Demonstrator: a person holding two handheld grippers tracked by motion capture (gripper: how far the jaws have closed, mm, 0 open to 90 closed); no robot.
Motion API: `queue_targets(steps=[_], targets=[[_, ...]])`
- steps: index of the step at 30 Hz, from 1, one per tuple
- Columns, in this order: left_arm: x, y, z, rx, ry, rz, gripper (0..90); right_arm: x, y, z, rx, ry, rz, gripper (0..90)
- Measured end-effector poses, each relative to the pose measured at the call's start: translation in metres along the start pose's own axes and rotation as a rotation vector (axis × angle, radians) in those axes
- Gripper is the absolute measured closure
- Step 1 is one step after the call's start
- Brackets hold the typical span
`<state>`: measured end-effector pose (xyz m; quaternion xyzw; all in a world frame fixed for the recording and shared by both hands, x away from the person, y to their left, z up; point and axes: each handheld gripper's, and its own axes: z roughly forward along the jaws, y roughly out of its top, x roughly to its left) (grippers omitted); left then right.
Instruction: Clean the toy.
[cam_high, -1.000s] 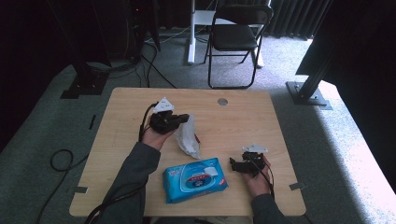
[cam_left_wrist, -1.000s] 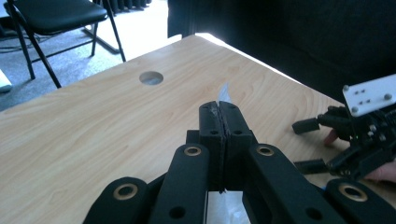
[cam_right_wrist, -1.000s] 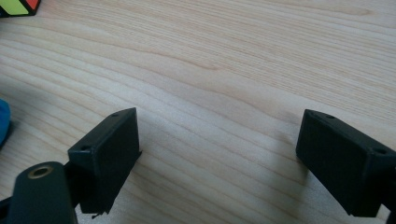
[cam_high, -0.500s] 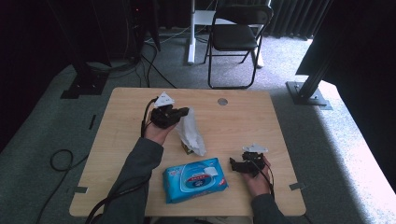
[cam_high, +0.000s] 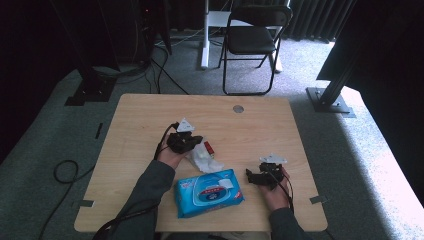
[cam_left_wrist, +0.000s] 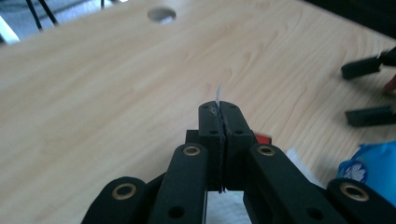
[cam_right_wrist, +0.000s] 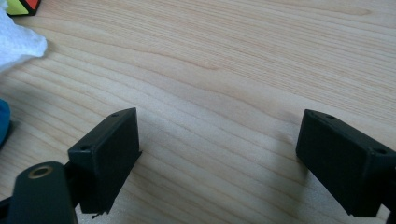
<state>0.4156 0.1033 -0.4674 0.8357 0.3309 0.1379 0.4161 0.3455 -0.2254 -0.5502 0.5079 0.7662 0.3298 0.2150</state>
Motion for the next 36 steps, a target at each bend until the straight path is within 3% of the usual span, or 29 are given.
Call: queue_targets(steps=[2, 9, 20, 25, 36], targets=[[-0.002, -0.006, 0.011, 0.034, -0.003, 0.005, 88.2, 0.000, 0.000, 0.000, -0.001, -0.001, -0.002, 13.0], [-0.005, -0.011, 0.018, 0.060, -0.009, 0.010, 88.3, 0.000, 0.000, 0.000, -0.001, 0.000, -0.001, 13.0], [-0.006, -0.012, 0.023, 0.035, -0.040, -0.007, 87.8, 0.000, 0.000, 0.000, -0.001, 0.000, -0.002, 13.4], [-0.009, -0.010, 0.029, 0.023, -0.057, 0.001, 87.1, 0.001, 0.001, 0.000, -0.004, 0.011, -0.011, 15.4], [-0.017, -0.003, 0.037, 0.026, -0.050, 0.036, 83.9, 0.002, 0.002, 0.002, -0.006, 0.022, -0.021, 15.8]])
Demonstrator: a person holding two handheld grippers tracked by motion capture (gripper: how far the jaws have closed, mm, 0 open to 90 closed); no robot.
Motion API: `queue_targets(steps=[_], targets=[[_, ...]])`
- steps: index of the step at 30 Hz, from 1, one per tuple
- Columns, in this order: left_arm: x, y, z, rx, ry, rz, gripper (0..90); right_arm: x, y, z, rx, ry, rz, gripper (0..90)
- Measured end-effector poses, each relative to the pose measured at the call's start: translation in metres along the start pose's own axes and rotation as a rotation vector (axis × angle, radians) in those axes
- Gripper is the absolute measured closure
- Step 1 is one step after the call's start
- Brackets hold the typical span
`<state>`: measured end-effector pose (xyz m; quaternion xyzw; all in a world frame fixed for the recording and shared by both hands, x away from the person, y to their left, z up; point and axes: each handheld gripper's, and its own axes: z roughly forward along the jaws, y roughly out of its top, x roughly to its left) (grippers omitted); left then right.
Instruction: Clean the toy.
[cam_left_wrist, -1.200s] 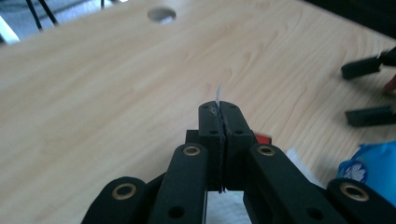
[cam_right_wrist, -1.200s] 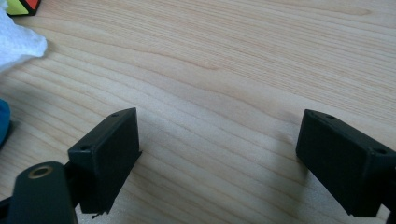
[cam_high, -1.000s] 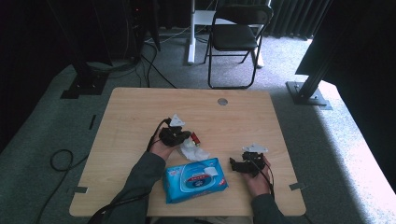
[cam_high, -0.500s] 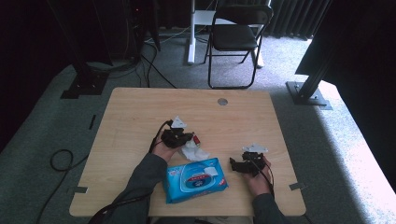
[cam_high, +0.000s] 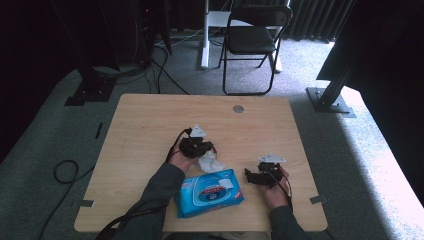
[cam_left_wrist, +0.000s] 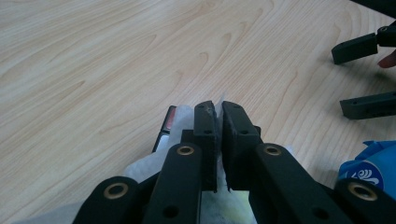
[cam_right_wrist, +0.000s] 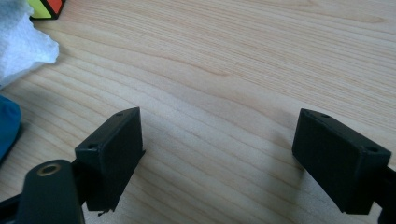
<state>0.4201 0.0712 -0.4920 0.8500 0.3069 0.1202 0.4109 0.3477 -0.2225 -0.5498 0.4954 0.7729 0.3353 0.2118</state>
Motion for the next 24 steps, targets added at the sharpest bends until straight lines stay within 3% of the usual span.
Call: queue_targets(steps=[4, 8, 14, 15, 21, 24], targets=[[-0.002, 0.000, -0.001, -0.002, 0.007, 0.008, 70.4, 0.000, 0.000, 0.000, 0.000, 0.000, 0.000, 15.9], [-0.002, -0.001, -0.007, -0.020, 0.002, 0.006, 62.4, 0.000, 0.000, 0.000, 0.000, 0.000, 0.001, 15.8], [-0.001, -0.003, -0.025, -0.072, 0.003, -0.010, 55.1, 0.000, 0.000, 0.000, 0.000, 0.000, 0.000, 15.8], [-0.001, -0.005, -0.032, -0.077, 0.018, -0.010, 53.1, 0.000, 0.000, 0.000, 0.000, 0.000, 0.000, 15.8], [-0.004, -0.019, -0.039, -0.039, 0.054, -0.024, 44.0, 0.000, 0.000, 0.000, 0.002, 0.001, 0.003, 15.8], [-0.006, -0.030, -0.037, -0.002, 0.044, -0.032, 39.4, 0.000, 0.000, 0.000, 0.000, 0.001, 0.003, 15.8]])
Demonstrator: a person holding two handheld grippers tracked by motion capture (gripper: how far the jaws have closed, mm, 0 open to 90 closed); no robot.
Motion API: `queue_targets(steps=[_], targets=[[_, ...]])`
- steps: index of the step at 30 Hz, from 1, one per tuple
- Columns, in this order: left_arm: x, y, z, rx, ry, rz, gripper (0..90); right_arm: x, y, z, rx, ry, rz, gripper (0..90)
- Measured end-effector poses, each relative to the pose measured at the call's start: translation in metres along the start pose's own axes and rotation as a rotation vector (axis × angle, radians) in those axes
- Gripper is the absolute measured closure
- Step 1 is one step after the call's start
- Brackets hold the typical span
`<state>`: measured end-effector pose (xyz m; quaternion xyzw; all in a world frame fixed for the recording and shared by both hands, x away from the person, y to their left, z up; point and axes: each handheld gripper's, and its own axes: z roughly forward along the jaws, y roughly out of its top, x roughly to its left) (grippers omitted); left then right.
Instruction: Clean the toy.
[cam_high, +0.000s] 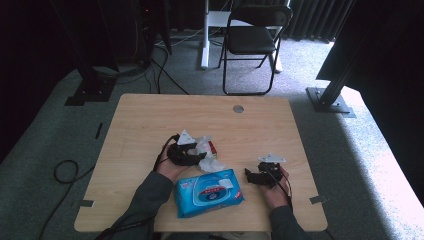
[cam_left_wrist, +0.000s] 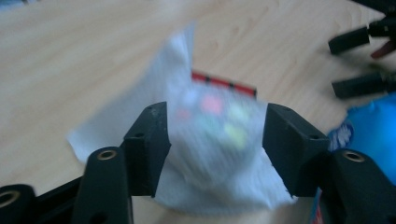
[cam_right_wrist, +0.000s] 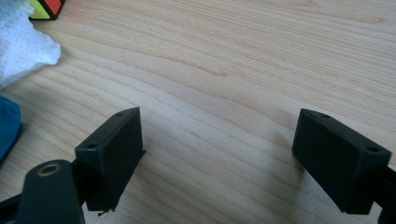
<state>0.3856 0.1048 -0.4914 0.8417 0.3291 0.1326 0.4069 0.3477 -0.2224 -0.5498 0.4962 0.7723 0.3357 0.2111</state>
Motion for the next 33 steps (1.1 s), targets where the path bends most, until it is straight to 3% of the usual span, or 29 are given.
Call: queue_targets(steps=[5, 11, 16, 21, 23, 30, 33], targets=[[-0.001, -0.012, 0.010, 0.068, 0.003, -0.015, 33.5, 0.000, 0.000, 0.000, 0.001, 0.000, -0.001, 15.8], [-0.002, -0.015, 0.017, 0.107, 0.012, -0.014, 33.1, 0.000, 0.000, 0.000, 0.001, 0.000, -0.001, 15.8], [-0.001, -0.017, 0.017, 0.126, -0.004, -0.014, 50.7, 0.000, 0.000, 0.000, 0.001, 0.000, -0.001, 15.8], [0.000, -0.015, 0.014, 0.138, 0.000, -0.004, 77.0, 0.000, 0.000, 0.000, 0.001, 0.000, -0.001, 15.8], [0.003, -0.014, 0.010, 0.125, -0.002, -0.011, 86.4, 0.000, 0.000, 0.000, 0.001, 0.000, -0.001, 15.8], [0.006, -0.008, -0.004, 0.077, -0.003, -0.009, 88.6, 0.000, 0.000, 0.000, 0.001, 0.000, -0.001, 15.8], [0.011, 0.004, -0.020, -0.004, 0.004, -0.016, 88.7, 0.000, 0.000, 0.000, 0.000, 0.000, -0.001, 15.8]])
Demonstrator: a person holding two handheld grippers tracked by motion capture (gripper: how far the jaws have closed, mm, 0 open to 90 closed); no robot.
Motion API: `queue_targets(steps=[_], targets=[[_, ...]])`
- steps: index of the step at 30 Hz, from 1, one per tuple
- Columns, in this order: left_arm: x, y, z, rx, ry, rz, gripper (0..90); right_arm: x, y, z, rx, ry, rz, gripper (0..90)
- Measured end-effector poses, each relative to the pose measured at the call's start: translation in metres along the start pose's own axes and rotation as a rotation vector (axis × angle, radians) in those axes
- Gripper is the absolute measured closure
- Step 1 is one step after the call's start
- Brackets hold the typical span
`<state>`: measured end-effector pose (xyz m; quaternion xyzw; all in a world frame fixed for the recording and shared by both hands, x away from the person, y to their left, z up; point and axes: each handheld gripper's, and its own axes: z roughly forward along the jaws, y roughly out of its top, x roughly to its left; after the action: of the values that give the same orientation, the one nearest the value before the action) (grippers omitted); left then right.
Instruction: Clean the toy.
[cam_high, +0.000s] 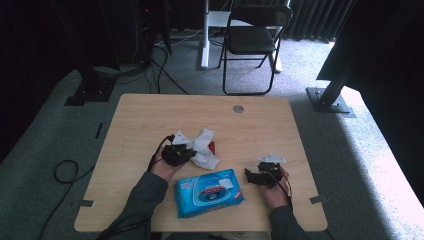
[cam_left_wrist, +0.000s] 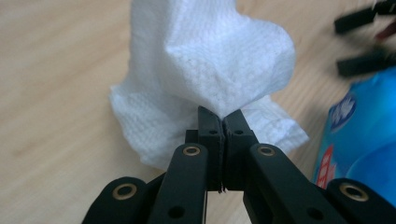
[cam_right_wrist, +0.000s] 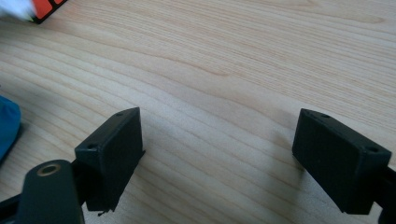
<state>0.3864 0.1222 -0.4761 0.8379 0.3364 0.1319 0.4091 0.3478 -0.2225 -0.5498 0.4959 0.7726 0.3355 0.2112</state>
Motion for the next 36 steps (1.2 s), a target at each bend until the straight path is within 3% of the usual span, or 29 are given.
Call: queue_targets(steps=[4, 8, 9, 12, 19, 27, 30, 36], targets=[[0.002, 0.011, -0.005, -0.042, 0.019, 0.003, 88.7, 0.000, 0.000, 0.001, -0.001, 0.002, -0.003, 16.7], [0.003, 0.018, -0.005, -0.063, 0.032, 0.004, 88.7, 0.001, 0.002, 0.000, -0.005, 0.019, -0.018, 26.4], [0.003, 0.023, -0.002, -0.069, 0.041, 0.008, 88.7, 0.004, 0.006, -0.002, 0.013, 0.028, -0.033, 41.7], [0.001, 0.026, 0.005, -0.069, 0.052, 0.012, 88.7, 0.007, 0.011, 0.001, 0.013, 0.065, -0.045, 47.7], [0.000, 0.021, 0.017, -0.043, 0.074, -0.006, 88.6, 0.019, 0.028, 0.010, -0.017, 0.171, -0.080, 48.5], [-0.002, 0.016, 0.029, 0.004, 0.073, -0.006, 88.6, 0.026, 0.044, 0.020, -0.032, 0.232, -0.086, 49.9], [-0.003, 0.014, 0.037, 0.012, 0.057, -0.022, 88.6, 0.031, 0.054, 0.026, -0.048, 0.303, -0.097, 50.1], [-0.001, 0.018, 0.042, 0.018, 0.018, -0.014, 88.5, 0.035, 0.063, 0.034, -0.047, 0.328, -0.110, 52.9]])
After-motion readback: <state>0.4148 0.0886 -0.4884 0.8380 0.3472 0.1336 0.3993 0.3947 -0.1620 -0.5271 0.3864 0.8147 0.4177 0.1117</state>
